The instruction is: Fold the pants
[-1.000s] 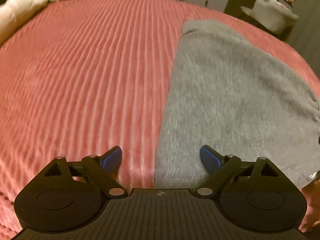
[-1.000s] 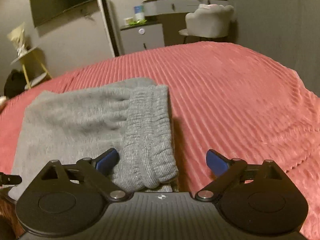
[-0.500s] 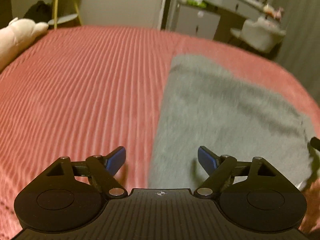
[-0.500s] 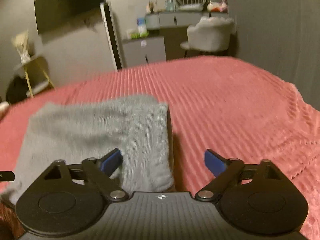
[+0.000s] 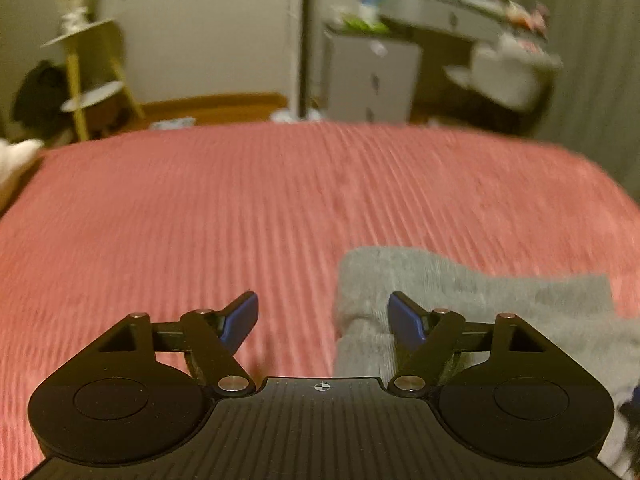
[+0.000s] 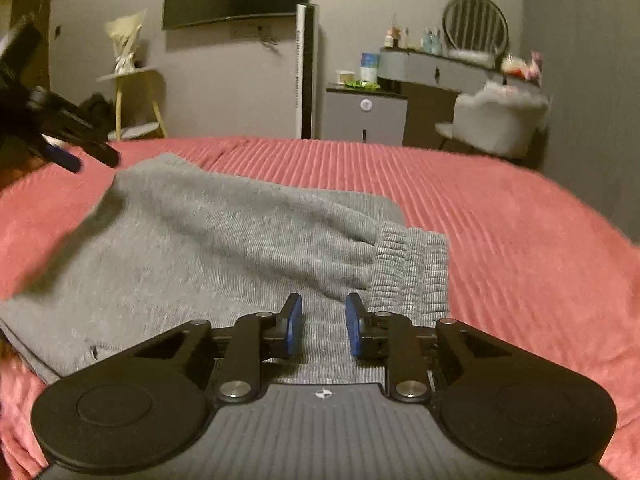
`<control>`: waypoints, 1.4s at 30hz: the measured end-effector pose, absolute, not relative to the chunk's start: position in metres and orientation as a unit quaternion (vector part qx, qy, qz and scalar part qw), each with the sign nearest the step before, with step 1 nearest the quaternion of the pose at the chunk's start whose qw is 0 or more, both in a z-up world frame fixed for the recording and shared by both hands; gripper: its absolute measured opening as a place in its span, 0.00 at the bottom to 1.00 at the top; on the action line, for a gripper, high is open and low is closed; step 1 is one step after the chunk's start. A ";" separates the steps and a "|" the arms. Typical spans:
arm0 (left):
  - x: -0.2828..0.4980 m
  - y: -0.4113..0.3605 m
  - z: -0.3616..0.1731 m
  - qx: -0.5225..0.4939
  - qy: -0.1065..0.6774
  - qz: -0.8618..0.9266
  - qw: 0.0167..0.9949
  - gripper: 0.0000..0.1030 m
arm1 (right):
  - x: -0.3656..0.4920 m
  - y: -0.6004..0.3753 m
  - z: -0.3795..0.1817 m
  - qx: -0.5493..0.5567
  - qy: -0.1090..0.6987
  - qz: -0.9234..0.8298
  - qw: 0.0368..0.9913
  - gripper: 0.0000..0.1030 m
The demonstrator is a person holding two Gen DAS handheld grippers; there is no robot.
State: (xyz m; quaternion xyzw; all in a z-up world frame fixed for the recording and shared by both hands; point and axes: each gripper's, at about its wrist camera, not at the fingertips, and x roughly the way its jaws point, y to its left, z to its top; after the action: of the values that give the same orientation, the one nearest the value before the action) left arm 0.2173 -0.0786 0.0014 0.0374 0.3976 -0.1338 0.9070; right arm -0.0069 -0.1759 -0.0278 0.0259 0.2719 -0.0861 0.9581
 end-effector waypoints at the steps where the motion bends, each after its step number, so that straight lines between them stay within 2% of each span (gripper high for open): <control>1: 0.222 -0.084 -0.005 0.046 0.404 -0.143 0.902 0.76 | -0.007 -0.182 -0.028 0.042 0.269 -0.083 0.959 0.20; 4: 0.228 -0.088 -0.028 0.055 0.423 -0.136 0.894 0.77 | -0.011 -0.192 -0.029 0.054 0.262 -0.083 0.960 0.19; 7: 0.233 -0.088 -0.035 0.027 0.419 -0.119 0.900 0.69 | -0.002 -0.188 -0.034 0.027 0.255 -0.081 0.963 0.19; 11: 0.244 -0.085 -0.030 0.060 0.386 -0.009 0.920 0.40 | -0.006 -0.185 -0.036 0.015 0.246 -0.079 0.966 0.19; 13: 0.244 -0.078 -0.031 0.058 0.408 0.001 0.911 0.41 | -0.008 -0.183 -0.037 0.018 0.246 -0.078 0.966 0.19; 15: 0.227 -0.066 -0.026 0.005 0.418 -0.056 0.907 0.50 | -0.008 -0.185 -0.035 0.024 0.246 -0.077 0.966 0.19; 16: 0.215 -0.063 -0.023 -0.008 0.418 -0.071 0.906 0.50 | -0.009 -0.185 -0.035 0.026 0.246 -0.077 0.966 0.19; 20: 0.181 -0.070 -0.019 0.038 0.395 -0.079 0.914 0.54 | -0.010 -0.185 -0.034 0.029 0.247 -0.081 0.965 0.19; 25: 0.193 -0.091 -0.043 0.047 0.417 -0.068 0.905 0.55 | -0.010 -0.187 -0.033 0.042 0.248 -0.082 0.964 0.19; 26: 0.195 -0.095 -0.046 0.056 0.409 -0.056 0.909 0.60 | -0.010 -0.187 -0.033 0.044 0.247 -0.082 0.965 0.19; 27: 0.193 -0.101 -0.048 0.075 0.398 -0.041 0.913 0.71 | -0.010 -0.187 -0.033 0.045 0.246 -0.081 0.965 0.19; 28: 0.193 -0.106 -0.049 0.094 0.391 -0.023 0.915 0.76 | -0.011 -0.189 -0.033 0.046 0.246 -0.080 0.965 0.19; 29: 0.191 -0.109 -0.048 0.098 0.386 -0.010 0.917 0.77 | -0.011 -0.189 -0.033 0.048 0.245 -0.080 0.965 0.19; 31: 0.181 -0.104 -0.041 0.071 0.392 -0.019 0.917 0.65 | -0.010 -0.190 -0.033 0.049 0.245 -0.079 0.965 0.19; 32: 0.172 -0.099 -0.037 0.056 0.395 -0.034 0.916 0.63 | -0.010 -0.190 -0.033 0.050 0.246 -0.078 0.965 0.19; 34: 0.150 -0.088 -0.033 0.043 0.408 -0.064 0.910 0.66 | -0.011 -0.193 -0.031 0.057 0.246 -0.075 0.965 0.19; 36: 0.131 -0.077 -0.033 0.027 0.424 -0.076 0.902 0.78 | -0.011 -0.198 -0.025 0.087 0.252 -0.070 0.961 0.19; 40: 0.102 -0.064 -0.040 0.024 0.433 -0.050 0.900 0.80 | -0.002 -0.209 0.002 0.146 0.243 -0.058 0.957 0.24; 42: 0.102 -0.062 -0.039 0.026 0.428 -0.040 0.903 0.81 | 0.009 -0.211 0.013 0.140 0.229 -0.064 0.961 0.30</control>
State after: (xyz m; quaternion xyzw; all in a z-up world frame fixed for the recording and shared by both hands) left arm 0.1022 -0.0617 -0.0394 0.0259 0.4275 -0.0399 0.9027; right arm 0.0091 -0.2112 0.0133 0.1404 0.2289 -0.0640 0.9611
